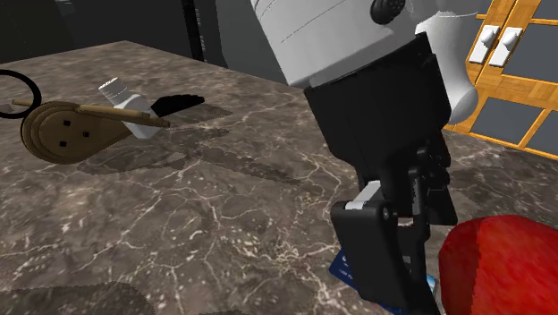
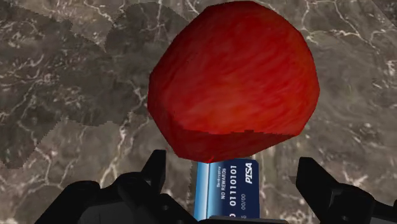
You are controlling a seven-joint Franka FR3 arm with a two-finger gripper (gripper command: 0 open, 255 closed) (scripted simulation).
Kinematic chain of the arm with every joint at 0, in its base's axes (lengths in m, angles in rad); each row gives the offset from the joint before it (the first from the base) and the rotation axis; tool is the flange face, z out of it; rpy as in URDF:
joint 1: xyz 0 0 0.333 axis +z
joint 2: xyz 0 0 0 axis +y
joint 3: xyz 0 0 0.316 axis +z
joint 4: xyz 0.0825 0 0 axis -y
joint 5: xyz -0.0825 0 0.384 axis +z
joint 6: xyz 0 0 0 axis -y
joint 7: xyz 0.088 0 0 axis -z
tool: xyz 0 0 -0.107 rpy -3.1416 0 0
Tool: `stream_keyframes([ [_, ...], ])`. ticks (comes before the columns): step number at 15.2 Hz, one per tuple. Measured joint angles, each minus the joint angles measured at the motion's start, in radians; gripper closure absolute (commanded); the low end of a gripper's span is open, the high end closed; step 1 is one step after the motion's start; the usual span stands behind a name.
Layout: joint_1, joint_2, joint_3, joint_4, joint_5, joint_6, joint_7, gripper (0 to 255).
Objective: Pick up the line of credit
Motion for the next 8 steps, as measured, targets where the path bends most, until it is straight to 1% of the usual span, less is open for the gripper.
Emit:
stream_keyframes([
  [7,0.004,0.012,0.002,-0.064,0.007,0.07,-0.028,0],
  [8,0.004,0.012,0.002,-0.067,0.007,0.072,-0.029,255],
])
